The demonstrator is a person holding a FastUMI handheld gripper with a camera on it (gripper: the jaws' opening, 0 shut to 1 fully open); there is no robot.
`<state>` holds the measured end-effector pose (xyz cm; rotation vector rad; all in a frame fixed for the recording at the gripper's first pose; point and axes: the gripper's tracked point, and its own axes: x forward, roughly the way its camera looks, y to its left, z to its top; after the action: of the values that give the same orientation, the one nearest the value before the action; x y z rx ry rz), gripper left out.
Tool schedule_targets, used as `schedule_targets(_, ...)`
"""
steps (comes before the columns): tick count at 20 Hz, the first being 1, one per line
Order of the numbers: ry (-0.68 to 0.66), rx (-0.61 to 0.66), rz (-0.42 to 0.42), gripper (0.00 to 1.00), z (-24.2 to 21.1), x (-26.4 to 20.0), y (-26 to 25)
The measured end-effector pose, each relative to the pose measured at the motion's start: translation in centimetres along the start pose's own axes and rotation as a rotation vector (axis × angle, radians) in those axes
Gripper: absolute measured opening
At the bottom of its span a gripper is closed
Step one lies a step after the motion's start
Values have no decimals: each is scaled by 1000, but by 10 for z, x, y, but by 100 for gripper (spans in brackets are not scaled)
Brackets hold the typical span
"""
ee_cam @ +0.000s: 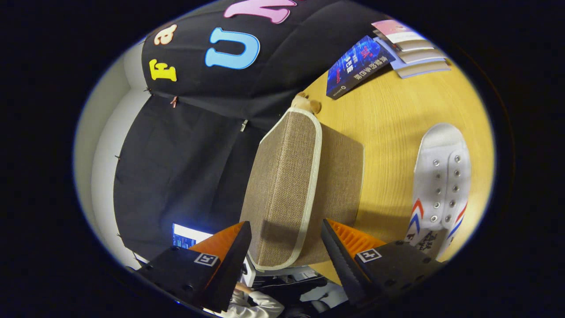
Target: Open the storage box then place both shoes into the box .Put the left shoe in first, then the right shoe, with the right side of both shoes facing outward in a uniform manner.
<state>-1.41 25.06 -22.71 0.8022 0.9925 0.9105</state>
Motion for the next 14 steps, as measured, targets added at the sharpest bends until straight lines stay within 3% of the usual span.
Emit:
schedule_targets(11,106,232,183,96,-21,16,21)
schedule_targets(14,113,256,187,96,-20,11,23)
